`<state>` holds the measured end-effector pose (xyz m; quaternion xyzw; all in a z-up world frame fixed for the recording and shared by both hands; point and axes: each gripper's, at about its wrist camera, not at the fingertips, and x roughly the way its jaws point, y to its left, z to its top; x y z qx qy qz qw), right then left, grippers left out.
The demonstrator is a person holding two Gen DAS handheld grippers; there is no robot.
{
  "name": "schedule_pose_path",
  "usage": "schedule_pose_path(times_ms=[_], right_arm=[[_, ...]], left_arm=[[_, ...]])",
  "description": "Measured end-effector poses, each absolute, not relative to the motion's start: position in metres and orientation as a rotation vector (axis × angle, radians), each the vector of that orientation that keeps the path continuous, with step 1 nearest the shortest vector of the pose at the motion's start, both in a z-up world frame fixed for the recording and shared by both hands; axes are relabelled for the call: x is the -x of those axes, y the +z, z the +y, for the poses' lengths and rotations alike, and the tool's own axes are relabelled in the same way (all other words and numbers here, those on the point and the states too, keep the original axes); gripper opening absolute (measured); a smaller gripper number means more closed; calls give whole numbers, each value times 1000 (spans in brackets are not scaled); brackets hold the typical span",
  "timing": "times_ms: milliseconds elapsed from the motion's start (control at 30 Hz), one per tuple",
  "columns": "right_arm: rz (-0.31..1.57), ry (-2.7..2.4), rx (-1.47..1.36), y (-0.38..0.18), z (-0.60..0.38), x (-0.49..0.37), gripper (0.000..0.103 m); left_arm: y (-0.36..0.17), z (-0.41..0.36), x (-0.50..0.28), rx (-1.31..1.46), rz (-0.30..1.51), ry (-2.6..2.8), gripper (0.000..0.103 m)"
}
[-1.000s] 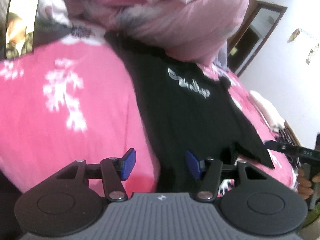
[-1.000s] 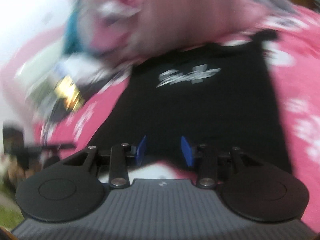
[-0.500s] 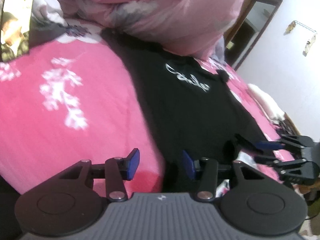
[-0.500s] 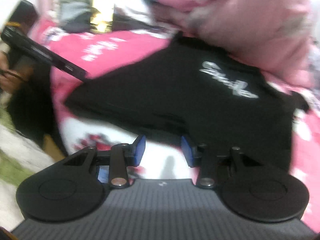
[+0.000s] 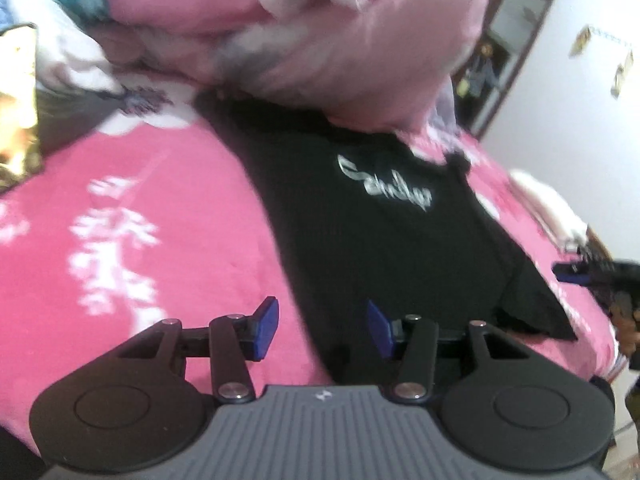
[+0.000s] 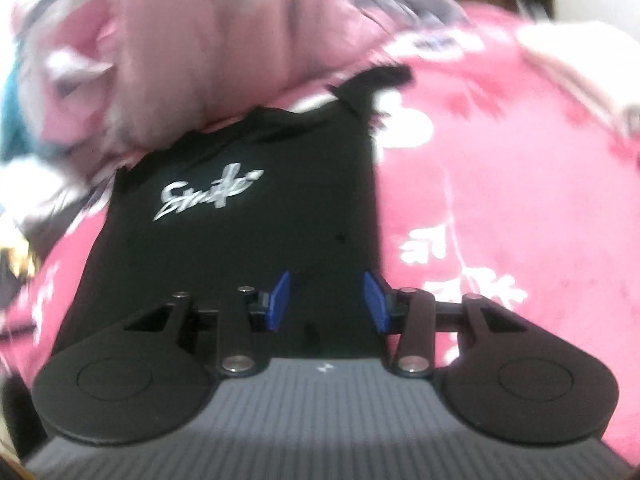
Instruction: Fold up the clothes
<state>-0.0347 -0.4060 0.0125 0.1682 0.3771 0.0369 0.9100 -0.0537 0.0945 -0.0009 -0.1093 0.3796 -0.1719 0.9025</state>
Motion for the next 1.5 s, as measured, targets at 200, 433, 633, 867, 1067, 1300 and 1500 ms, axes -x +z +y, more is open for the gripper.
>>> schedule_pose_path(times_ms=[200, 433, 633, 867, 1067, 1300, 1500], right_arm=[[822, 45, -426, -23, -409, 51, 40], [803, 81, -475, -25, -409, 74, 39], [794, 50, -386, -17, -402, 86, 3], [755, -54, -360, 12, -414, 95, 8], [685, 88, -264, 64, -366, 65, 21], [807, 549, -146, 77, -196, -50, 40], [959, 668, -26, 34, -52, -159, 40]], left_arm=[[-18, 74, 49, 207, 850, -388, 53], [-24, 68, 37, 181, 860, -371, 53], [-22, 69, 34, 183, 854, -360, 53], [-18, 78, 31, 210, 839, -358, 53], [-20, 81, 27, 213, 802, -366, 53], [-30, 86, 15, 212, 774, -359, 49], [-36, 88, 9, 187, 743, -372, 38]])
